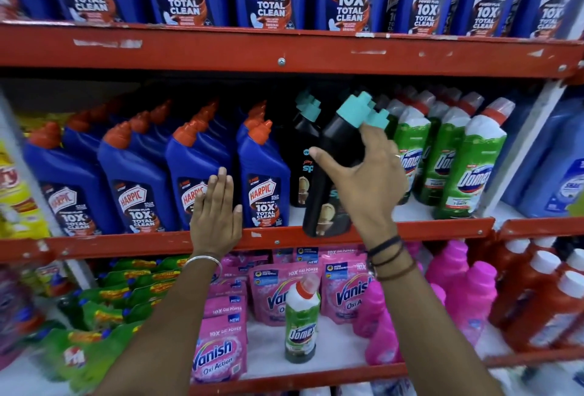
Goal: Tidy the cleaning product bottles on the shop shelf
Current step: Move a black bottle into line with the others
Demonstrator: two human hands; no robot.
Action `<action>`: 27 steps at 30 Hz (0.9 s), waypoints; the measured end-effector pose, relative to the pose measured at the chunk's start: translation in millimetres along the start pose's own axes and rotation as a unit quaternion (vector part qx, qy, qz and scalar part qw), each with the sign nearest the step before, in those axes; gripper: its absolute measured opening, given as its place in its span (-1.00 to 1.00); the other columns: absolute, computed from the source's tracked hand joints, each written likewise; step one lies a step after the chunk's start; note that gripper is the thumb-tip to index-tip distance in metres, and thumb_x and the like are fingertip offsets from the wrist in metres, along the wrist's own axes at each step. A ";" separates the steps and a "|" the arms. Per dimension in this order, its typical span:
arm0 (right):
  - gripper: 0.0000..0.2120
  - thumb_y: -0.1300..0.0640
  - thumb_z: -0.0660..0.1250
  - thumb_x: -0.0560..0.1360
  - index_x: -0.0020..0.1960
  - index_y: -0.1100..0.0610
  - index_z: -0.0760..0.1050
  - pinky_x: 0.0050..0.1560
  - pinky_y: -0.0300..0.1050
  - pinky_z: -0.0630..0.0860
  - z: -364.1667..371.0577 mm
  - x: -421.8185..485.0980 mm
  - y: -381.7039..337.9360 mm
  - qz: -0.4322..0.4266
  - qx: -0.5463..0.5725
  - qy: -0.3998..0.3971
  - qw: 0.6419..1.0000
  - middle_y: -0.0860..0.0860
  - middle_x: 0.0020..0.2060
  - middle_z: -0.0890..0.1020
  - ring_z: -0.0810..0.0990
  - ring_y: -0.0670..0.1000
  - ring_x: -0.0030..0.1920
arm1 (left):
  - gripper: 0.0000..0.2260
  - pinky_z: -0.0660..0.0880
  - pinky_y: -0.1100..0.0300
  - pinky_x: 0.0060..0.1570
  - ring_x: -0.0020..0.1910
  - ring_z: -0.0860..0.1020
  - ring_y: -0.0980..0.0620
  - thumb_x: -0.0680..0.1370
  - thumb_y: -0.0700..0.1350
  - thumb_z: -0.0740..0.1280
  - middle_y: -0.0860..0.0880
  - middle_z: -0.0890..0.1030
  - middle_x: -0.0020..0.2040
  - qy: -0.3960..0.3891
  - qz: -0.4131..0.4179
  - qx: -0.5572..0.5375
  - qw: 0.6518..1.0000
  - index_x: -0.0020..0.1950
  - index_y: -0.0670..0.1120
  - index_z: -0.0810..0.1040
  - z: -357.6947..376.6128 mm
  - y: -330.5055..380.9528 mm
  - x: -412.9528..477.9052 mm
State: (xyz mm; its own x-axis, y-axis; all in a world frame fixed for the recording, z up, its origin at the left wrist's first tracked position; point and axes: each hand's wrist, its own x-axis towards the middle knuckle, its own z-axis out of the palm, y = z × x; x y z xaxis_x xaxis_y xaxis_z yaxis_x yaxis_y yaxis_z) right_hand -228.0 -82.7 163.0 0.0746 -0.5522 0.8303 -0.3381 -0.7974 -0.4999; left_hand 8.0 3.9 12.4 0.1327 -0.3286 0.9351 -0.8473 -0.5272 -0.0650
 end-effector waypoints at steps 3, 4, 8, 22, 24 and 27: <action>-0.32 -0.27 0.45 0.29 0.24 0.12 0.46 -0.17 0.02 0.48 30.6 -2.2 -1.1 0.013 -0.010 -0.018 1.000 0.01 0.16 0.58 0.49 0.13 0.19 | -0.39 -0.17 0.09 0.50 0.54 -0.12 0.05 0.57 -0.05 0.04 -0.01 -0.17 0.57 -0.002 0.002 0.001 1.000 0.56 -0.13 -0.14 0.9 -1.4 0.2; -0.33 -0.26 0.45 0.29 0.24 0.12 0.45 -0.20 0.00 0.45 37.8 -1.8 -0.9 0.017 -0.010 -0.017 1.000 0.01 0.16 0.58 0.48 0.13 0.19 | -0.39 -0.16 0.09 0.50 0.54 -0.12 0.05 0.57 -0.05 0.04 -0.01 -0.16 0.57 0.001 0.003 0.000 1.000 0.56 -0.13 -0.14 1.3 -1.4 -0.7; -0.34 -0.25 0.45 0.31 0.26 0.10 0.44 -0.22 -0.09 0.29 56.9 1.8 2.1 0.026 -0.020 -0.024 0.999 -0.01 0.16 0.57 0.47 0.11 0.21 | -0.39 -0.17 0.08 0.49 0.54 -0.11 0.04 0.57 -0.05 0.03 -0.03 -0.15 0.57 0.010 0.013 0.014 1.000 0.56 -0.14 -0.13 4.0 -2.6 -1.2; -0.21 -0.30 0.26 0.43 0.45 0.20 0.19 0.02 0.08 0.52 79.2 -11.8 9.7 0.013 -0.093 -0.120 0.988 0.11 0.38 0.41 0.34 0.12 0.38 | -0.40 -0.20 0.09 0.50 0.54 -0.11 0.03 0.57 -0.05 0.04 -0.04 -0.13 0.57 0.033 0.027 0.027 0.999 0.56 -0.16 -0.10 3.9 -3.0 -0.8; -0.23 -0.26 0.28 0.45 0.45 0.21 0.21 0.10 0.07 0.50 74.7 -22.1 14.0 0.012 -0.048 -0.099 0.994 0.14 0.37 0.41 0.33 0.13 0.38 | -0.40 -0.20 0.09 0.50 0.54 -0.10 0.03 0.57 -0.05 0.04 -0.04 -0.13 0.57 0.033 0.028 0.027 0.999 0.56 -0.17 -0.10 3.8 -2.8 -0.7; -0.35 -0.16 0.34 0.48 0.40 0.20 0.28 0.22 -0.02 0.40 62.8 -52.5 27.7 0.018 0.027 -0.040 0.999 0.14 0.32 0.46 0.37 0.09 0.34 | -0.41 -0.19 0.09 0.50 0.54 -0.11 0.03 0.58 -0.06 0.04 -0.04 -0.14 0.57 0.033 0.027 0.027 0.999 0.56 -0.17 -0.09 3.3 -2.2 -1.6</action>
State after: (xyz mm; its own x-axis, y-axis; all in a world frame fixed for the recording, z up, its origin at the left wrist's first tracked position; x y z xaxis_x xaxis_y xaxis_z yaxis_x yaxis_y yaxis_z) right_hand -182.4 -91.0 90.1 0.1387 -0.5975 0.7898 -0.2916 -0.7868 -0.5440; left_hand 11.3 3.0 9.9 0.0519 -0.3063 0.9505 -0.8236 -0.5514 -0.1327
